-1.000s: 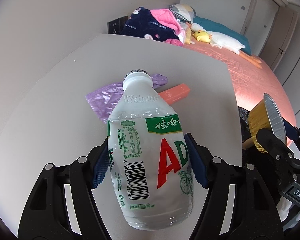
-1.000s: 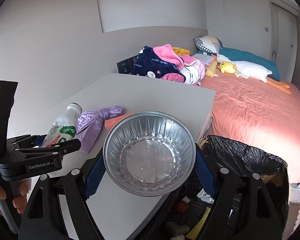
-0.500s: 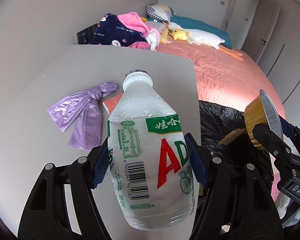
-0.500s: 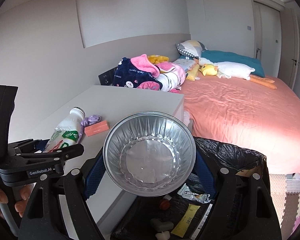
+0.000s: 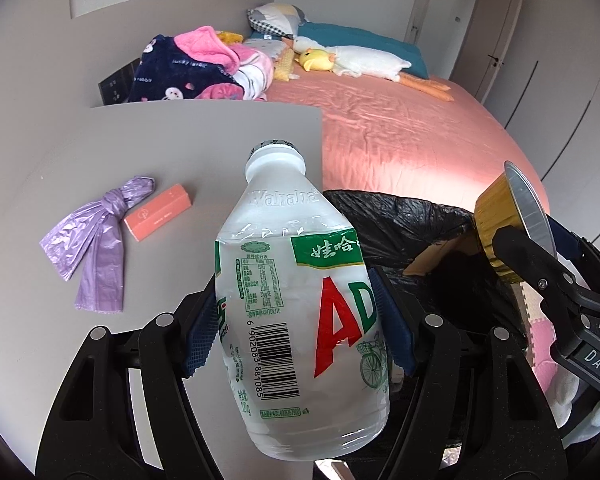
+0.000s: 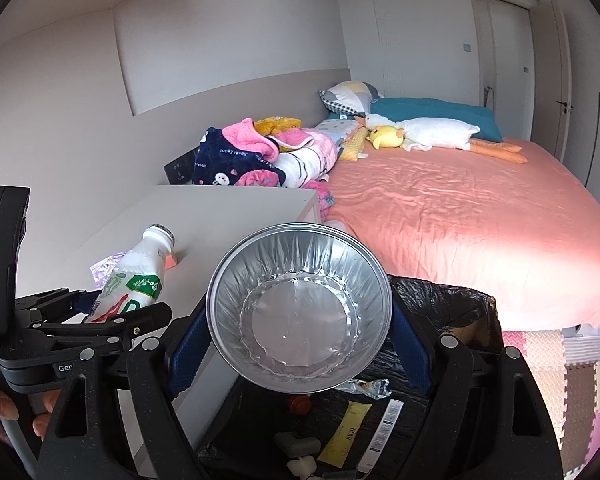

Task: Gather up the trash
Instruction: 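Carry the foil tray and white bottle over the trash bag, then open both grippers to drop the bottle and foil tray in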

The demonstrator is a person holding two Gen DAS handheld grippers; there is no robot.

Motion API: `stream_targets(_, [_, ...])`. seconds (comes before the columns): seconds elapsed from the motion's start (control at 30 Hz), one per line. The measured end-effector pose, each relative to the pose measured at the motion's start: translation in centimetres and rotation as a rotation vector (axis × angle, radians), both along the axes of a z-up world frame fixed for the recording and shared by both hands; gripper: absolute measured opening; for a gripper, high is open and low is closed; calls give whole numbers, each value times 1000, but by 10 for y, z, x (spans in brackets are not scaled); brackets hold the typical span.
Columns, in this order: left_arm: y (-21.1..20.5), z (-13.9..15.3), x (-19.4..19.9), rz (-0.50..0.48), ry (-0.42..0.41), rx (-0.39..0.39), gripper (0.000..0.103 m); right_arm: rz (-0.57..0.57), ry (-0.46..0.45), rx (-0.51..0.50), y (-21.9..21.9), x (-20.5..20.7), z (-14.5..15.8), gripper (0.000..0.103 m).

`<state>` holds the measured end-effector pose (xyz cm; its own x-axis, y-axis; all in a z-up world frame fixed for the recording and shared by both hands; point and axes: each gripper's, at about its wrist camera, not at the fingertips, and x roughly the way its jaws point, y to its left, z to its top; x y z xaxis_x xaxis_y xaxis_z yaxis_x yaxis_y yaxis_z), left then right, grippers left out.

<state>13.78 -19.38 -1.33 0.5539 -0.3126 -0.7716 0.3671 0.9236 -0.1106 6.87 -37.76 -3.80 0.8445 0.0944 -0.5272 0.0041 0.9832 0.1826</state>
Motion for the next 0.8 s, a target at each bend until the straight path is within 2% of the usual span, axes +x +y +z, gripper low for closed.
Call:
stream_targets(0.33, [-38,-2,-5,-113,25,-19,68,-52,8,31,-33,-5,-3,82])
stream_targets(0.47, [-47,-7,-4,-194,87,-77,69,-66,15,72,-47,-5,-3,82])
stream_targets(0.53, [-52,-12,-3,-248,149,-116,83,-85,21,103,-54,-7,-3,84])
stream_targets(0.57, [-53,-13,-4,-249,155,-123,98,-104,22,116,-59,-7,-2,88])
stream_targets(0.63, [-52,-14,-5,-237,145,-122,97,-145,11,136,-68,-10,-2,93])
stream_targets(0.8, [-46,-15,-3,-194,127,-101,97,-163,18,135,-74,-12,-5,93])
